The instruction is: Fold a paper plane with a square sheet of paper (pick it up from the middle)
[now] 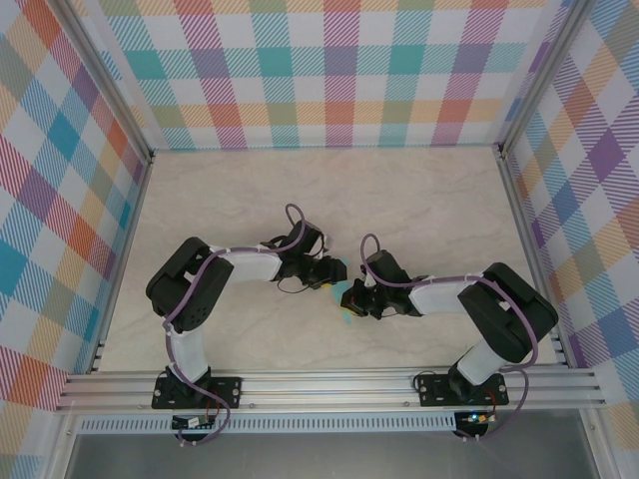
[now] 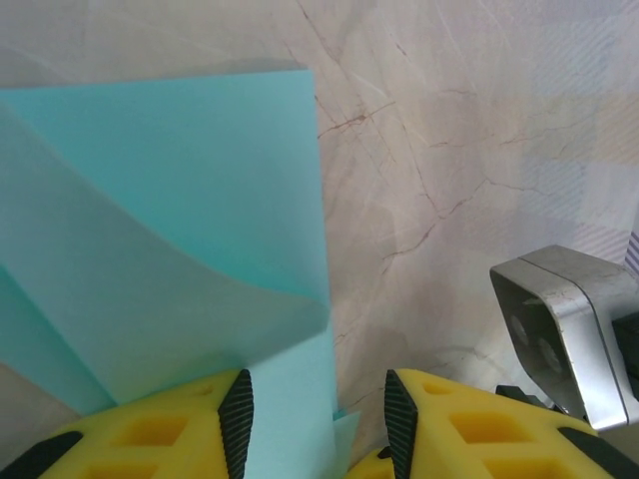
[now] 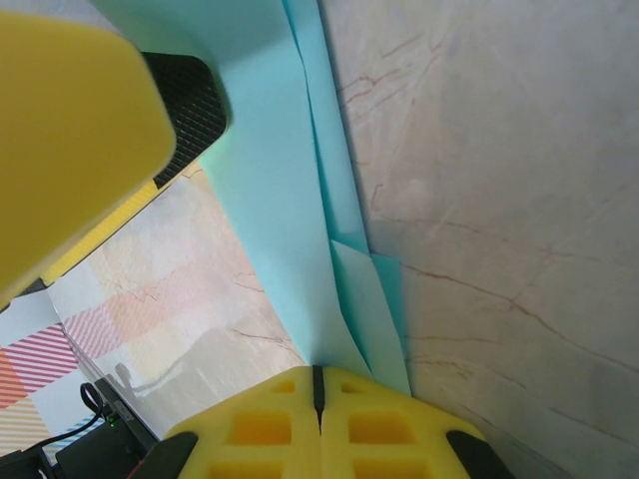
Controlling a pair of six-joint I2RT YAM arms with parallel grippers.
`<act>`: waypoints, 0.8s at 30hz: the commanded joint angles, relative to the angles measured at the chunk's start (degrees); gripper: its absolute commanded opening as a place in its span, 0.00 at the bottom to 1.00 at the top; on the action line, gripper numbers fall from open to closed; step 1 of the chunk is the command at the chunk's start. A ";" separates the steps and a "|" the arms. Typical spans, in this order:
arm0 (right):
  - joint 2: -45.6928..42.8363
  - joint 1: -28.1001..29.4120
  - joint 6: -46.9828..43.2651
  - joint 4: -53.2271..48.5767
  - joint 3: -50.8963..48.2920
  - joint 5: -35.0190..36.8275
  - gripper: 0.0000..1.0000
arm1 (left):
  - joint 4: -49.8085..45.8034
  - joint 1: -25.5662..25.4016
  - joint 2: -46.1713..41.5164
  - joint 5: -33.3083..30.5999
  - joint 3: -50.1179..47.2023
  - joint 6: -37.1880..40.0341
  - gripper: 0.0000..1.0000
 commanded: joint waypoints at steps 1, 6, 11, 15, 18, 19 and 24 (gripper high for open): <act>1.73 0.00 -1.60 -9.36 -1.28 1.00 0.05 | -1.79 0.73 1.20 -1.89 0.84 1.79 0.42; 2.03 0.00 -2.08 -9.47 -1.27 0.52 0.05 | -1.89 1.64 2.24 -3.20 1.23 1.89 0.42; 1.98 0.00 -2.57 -10.13 -1.64 0.23 0.03 | -1.51 3.33 2.82 -2.62 1.74 1.87 0.42; 1.84 0.00 -2.97 -10.21 -1.70 -0.21 0.03 | -1.93 4.44 3.30 -1.94 3.03 2.74 0.42; 1.90 0.00 -3.19 -10.36 -1.87 -0.41 0.03 | -2.54 5.22 3.69 -1.75 3.96 3.10 0.42; 1.89 0.00 -3.27 -10.38 -1.88 -0.48 0.03 | -2.51 5.51 3.77 -1.62 4.11 3.20 0.42; 2.06 0.00 -3.71 -10.32 -1.88 -0.93 0.03 | -2.83 6.80 4.18 -1.22 4.91 3.69 0.43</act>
